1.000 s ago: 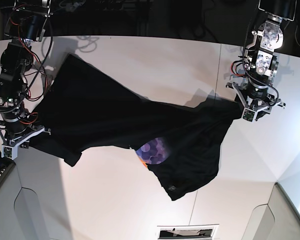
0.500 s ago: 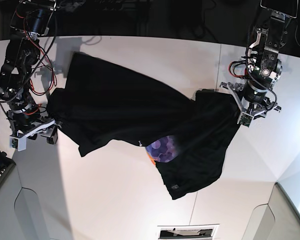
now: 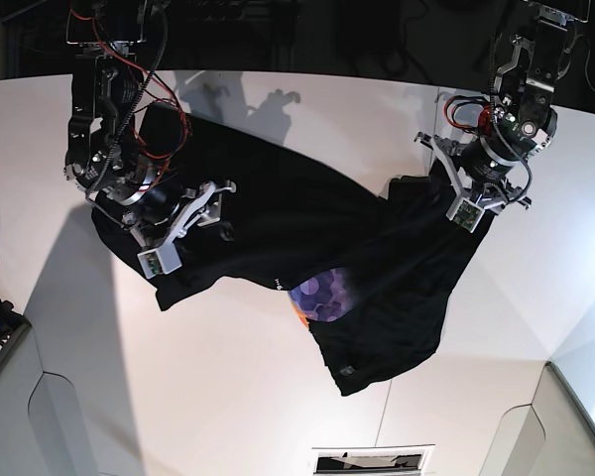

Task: Layout the t-shirt on the table in an organized manner, then fold the t-shirt properly
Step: 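Lower the shirt and release it from the left gripper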

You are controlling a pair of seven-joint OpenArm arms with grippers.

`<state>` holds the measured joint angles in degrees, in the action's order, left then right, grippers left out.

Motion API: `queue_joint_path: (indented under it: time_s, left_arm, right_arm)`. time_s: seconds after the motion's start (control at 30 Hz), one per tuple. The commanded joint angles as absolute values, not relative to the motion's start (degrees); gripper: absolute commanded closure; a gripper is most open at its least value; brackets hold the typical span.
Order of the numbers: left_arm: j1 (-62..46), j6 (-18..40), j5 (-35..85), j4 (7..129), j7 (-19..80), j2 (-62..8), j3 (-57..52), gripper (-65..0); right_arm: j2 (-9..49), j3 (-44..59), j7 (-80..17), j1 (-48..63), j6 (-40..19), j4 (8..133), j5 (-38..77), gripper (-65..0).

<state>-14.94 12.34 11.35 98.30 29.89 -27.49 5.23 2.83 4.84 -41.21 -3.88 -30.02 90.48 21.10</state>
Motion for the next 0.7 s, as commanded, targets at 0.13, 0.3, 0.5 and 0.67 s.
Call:
queue_joint_path:
  time_s: [0.13, 0.3, 0.5, 0.67]
  left_arm:
    - [-14.74, 9.67, 8.97, 95.04, 25.74, -27.94, 4.8, -29.7]
    - [-14.72, 14.68, 8.93, 94.89, 25.45, -24.58, 4.8, -24.6]
    - [-13.15, 14.37, 5.93, 95.09, 23.94, -21.52, 4.8, 0.0]
    - [-8.51, 11.62, 1.37, 96.44, 24.05, -21.65, 4.8, 0.0]
  right_arm:
    - [2.81, 3.25, -39.88, -4.86, -30.17, 91.48, 22.22, -40.7]
    - [2.59, 3.25, -39.68, -4.91, -30.22, 91.48, 24.88, -40.7]
    - [0.64, 3.25, -39.66, -4.89, -30.2, 91.48, 24.43, -40.7]
    - [0.3, 3.25, -39.66, -4.89, -30.2, 91.48, 24.34, -40.7]
